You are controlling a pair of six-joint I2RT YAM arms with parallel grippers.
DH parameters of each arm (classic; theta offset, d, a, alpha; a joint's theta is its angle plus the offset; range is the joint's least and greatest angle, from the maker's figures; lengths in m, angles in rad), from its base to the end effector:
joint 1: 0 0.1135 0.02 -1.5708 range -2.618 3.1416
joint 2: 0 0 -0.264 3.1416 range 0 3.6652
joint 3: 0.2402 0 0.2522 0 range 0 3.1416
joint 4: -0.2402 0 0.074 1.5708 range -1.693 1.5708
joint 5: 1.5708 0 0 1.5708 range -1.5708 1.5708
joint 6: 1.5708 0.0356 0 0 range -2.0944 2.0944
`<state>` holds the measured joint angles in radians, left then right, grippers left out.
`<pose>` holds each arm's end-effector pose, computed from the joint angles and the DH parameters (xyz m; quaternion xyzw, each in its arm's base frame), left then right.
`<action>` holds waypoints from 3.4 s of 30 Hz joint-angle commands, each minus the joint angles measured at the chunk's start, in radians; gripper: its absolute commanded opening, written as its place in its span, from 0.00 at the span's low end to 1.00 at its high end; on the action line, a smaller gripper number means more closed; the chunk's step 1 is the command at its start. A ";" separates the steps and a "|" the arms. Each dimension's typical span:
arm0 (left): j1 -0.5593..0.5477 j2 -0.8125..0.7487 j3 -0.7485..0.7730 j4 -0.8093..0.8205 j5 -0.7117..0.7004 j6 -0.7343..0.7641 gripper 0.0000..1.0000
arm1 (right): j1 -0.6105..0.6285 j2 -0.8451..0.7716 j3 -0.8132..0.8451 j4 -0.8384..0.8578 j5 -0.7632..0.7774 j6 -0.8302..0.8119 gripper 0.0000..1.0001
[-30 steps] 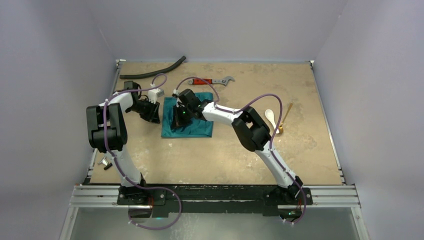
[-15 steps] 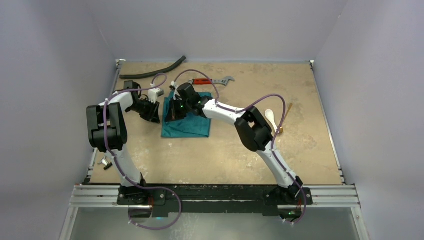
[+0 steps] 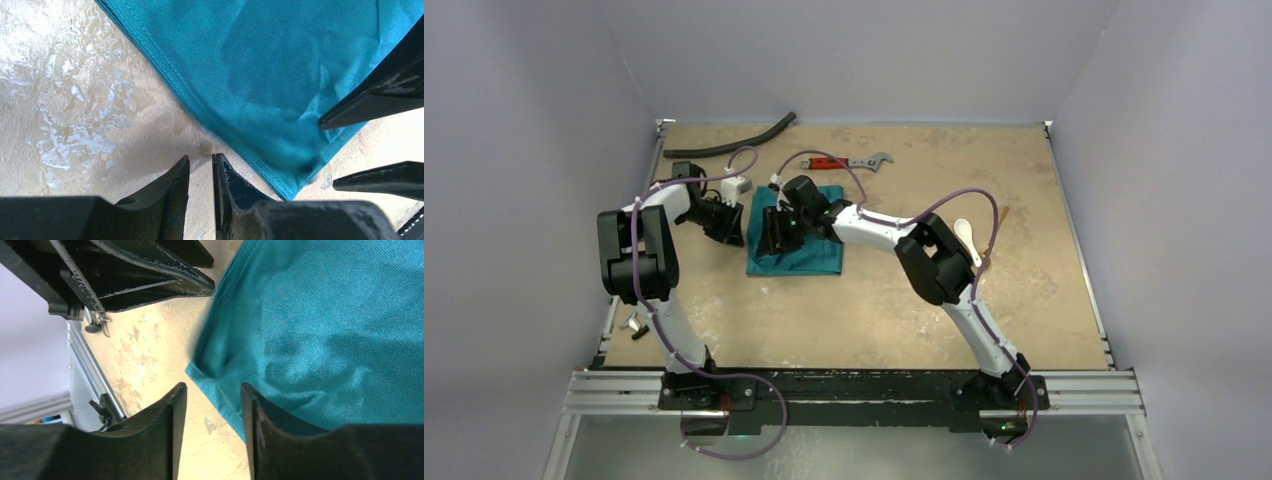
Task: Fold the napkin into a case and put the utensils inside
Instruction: Fold the rectangle-folded napkin at the center of the board, then smooth out the square-folded napkin at the center of the board.
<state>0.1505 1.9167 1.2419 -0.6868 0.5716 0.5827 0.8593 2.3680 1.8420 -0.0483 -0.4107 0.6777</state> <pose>0.3587 0.0349 0.1540 0.2334 0.9257 -0.2259 0.1940 0.3421 0.4185 0.1689 -0.1750 0.8476 0.4540 0.2119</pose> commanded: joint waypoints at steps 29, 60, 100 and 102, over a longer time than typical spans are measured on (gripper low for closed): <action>-0.207 -0.073 0.017 -0.087 -0.054 -0.012 0.23 | -0.342 -0.014 0.121 -0.082 0.017 -0.095 0.18; -0.232 -0.104 -0.176 0.052 -0.312 0.126 0.20 | -0.466 0.082 -0.094 0.268 -0.158 0.065 0.11; -0.232 -0.138 -0.168 0.066 -0.316 0.120 0.20 | -0.236 -0.355 -0.833 0.660 -0.130 0.103 0.14; -0.232 -0.140 -0.165 0.063 -0.315 0.122 0.20 | -0.245 -0.380 -0.772 0.603 -0.162 0.066 0.19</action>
<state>-0.0883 1.7752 1.0939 -0.6334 0.3145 0.6754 0.6262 2.0674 0.9947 0.6483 -0.5354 0.8177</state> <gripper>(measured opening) 0.201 0.153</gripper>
